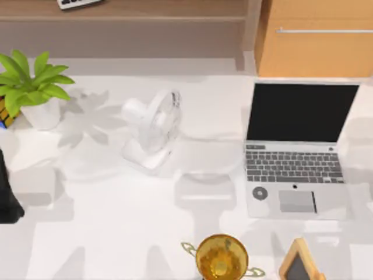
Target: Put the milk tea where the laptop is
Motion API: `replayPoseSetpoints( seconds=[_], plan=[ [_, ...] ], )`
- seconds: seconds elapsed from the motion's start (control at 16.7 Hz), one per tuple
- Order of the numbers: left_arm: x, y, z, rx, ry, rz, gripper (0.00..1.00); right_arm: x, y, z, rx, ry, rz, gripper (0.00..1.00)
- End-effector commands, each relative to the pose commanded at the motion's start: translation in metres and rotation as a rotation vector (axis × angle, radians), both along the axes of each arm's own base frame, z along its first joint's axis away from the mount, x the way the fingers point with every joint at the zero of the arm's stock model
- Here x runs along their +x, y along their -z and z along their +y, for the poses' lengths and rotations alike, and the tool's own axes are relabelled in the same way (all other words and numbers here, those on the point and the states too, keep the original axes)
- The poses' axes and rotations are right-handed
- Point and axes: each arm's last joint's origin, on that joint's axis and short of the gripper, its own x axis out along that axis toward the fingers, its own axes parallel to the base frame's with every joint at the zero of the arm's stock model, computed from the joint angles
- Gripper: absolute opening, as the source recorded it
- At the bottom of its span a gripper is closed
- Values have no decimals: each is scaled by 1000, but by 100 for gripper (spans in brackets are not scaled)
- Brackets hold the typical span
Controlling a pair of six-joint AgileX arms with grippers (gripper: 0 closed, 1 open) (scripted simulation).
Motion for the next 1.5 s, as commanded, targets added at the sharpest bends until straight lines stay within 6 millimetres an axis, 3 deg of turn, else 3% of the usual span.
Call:
replayPoseSetpoints(
  seconds=[0.96, 1.5],
  plan=[
    [0, 0, 0, 0, 0, 0, 100, 9, 0, 0, 2, -1, -88, 0],
    [0, 0, 0, 0, 0, 0, 100, 5, 20, 0, 0, 0, -58, 0]
  ],
)
